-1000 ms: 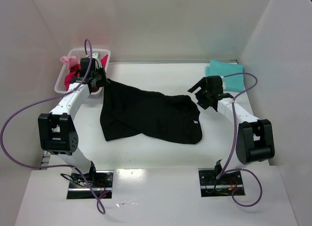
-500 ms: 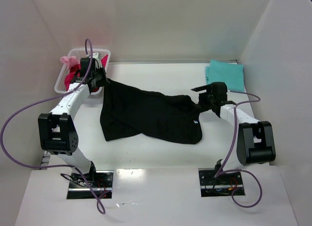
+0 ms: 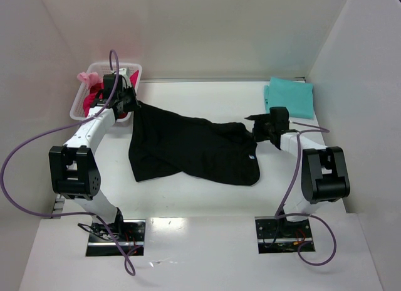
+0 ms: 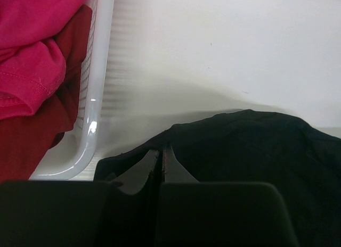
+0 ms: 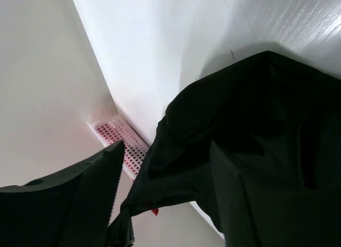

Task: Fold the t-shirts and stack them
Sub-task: Flatten out the tshirt

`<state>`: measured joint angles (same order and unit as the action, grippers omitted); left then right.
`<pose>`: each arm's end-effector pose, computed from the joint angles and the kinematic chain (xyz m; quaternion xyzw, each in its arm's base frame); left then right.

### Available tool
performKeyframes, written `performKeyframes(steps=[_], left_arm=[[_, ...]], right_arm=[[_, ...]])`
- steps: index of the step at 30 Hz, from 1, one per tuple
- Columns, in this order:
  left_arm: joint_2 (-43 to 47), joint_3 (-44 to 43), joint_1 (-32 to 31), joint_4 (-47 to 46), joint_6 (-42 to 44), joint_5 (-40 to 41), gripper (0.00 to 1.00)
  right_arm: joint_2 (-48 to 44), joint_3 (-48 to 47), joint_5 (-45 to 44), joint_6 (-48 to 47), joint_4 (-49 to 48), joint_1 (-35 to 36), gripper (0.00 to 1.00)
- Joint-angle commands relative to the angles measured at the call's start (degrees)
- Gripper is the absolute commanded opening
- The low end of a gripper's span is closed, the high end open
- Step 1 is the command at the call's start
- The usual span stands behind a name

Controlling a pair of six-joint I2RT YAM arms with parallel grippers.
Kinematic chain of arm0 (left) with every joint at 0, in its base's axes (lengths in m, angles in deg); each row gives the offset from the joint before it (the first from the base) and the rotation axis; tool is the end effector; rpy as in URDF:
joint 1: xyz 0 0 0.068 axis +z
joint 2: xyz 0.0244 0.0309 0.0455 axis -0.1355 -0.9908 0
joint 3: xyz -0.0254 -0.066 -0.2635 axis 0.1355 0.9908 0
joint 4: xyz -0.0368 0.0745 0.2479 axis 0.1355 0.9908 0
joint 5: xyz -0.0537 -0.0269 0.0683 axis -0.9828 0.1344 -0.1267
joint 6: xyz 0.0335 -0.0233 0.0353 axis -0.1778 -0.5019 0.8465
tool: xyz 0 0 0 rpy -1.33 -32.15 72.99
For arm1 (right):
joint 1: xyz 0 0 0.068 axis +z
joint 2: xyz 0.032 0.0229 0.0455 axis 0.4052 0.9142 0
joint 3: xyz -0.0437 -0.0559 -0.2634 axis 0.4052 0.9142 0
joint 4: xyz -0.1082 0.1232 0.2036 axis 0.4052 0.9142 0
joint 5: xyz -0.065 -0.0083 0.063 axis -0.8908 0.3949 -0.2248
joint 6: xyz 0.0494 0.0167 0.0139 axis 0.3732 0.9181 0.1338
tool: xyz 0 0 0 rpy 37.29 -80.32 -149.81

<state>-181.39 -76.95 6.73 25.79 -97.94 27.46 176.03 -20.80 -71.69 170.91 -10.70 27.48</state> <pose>0.3861 -0.0096 0.3002 -0.1251 0.8693 -0.1154 0.4641 0.3200 0.0264 0.1826 0.5833 0.6970 0.3509 0.2253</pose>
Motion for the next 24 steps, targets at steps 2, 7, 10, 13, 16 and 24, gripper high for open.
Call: performKeyframes(steps=[2,7,10,13,16,24], left_arm=[[-0.1,0.35,-0.17,-2.28,0.96,-0.16,0.0],[-0.1,0.35,-0.17,-2.28,0.96,-0.16,0.0],[-0.1,-0.17,-0.17,-2.28,0.96,-0.16,0.0],[-0.62,-0.18,-0.17,-2.28,0.96,-0.16,0.0],[-0.62,-0.18,-0.17,-2.28,0.96,-0.16,0.0],[-0.62,-0.18,-0.17,-2.28,1.49,-0.16,0.0]], right_arm=[[2.68,-1.91,0.75,2.15,-2.76,-0.41,0.69],[3.83,-2.43,0.04,1.53,-4.08,-0.41,0.61],[4.35,-3.49,0.04,1.0,-4.08,-0.41,0.55],[4.96,-4.02,0.04,1.0,-4.61,-0.41,0.48],[5.49,-4.02,1.18,1.0,-5.75,-0.41,0.42],[8.57,-5.07,2.77,1.0,-5.75,0.12,0.36]])
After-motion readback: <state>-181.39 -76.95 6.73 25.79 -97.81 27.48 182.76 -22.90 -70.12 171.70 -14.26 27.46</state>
